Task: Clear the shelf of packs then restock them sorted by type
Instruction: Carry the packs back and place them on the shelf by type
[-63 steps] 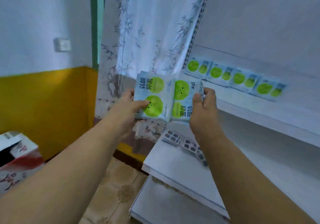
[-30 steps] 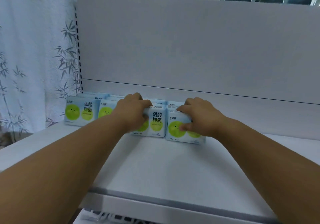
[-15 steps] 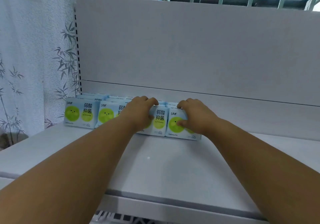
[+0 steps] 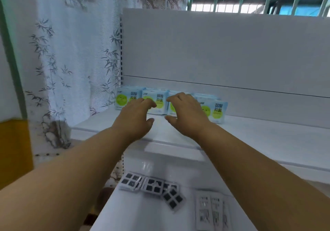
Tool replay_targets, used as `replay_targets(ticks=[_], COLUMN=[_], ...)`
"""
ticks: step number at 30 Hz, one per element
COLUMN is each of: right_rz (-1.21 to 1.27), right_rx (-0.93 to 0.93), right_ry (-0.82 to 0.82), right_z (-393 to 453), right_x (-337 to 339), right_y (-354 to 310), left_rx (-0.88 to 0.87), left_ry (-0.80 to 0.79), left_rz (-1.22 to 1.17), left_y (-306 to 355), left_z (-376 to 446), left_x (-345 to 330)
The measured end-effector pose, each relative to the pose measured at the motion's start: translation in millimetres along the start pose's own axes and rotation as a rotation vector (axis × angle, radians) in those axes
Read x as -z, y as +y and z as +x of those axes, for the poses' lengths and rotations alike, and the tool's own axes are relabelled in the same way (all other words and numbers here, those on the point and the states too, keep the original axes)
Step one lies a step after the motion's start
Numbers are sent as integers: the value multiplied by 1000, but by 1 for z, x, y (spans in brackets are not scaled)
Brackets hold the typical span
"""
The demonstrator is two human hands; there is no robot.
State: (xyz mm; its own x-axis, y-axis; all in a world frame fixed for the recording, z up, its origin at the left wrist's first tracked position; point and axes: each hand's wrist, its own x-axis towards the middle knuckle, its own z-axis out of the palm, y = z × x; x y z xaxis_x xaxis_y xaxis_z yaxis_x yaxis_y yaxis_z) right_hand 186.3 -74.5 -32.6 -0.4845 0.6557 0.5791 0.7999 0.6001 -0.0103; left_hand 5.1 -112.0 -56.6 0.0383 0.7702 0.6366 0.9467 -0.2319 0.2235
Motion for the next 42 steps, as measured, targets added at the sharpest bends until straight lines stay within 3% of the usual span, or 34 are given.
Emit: replay_targets(ticks=[7, 13, 18, 24, 29, 36, 42], right_rz=[329, 547, 677, 813, 790, 670, 613], right_rx=[210, 411, 614, 781, 782, 680, 594], right_ry=[-9, -142, -297, -667, -970, -1263, -1404], right_z=[-29, -59, -98, -188, -292, -461, -597], right_x=[-29, -78, -150, -264, -360, -517, -641], right_y=[-203, -355, -458, -537, -560, -578, -598], left_rx=[175, 528, 854, 1253, 1475, 1637, 1723], left_ry=[9, -1, 19, -69, -140, -218, -239], left_rz=[134, 352, 434, 458, 329, 130, 27], left_y=[-83, -164, -204, -222, -233, -261, -285], left_z=[-159, -310, -434, -568, -682, -869, -1011], left_x=[109, 185, 199, 148, 75, -65, -175])
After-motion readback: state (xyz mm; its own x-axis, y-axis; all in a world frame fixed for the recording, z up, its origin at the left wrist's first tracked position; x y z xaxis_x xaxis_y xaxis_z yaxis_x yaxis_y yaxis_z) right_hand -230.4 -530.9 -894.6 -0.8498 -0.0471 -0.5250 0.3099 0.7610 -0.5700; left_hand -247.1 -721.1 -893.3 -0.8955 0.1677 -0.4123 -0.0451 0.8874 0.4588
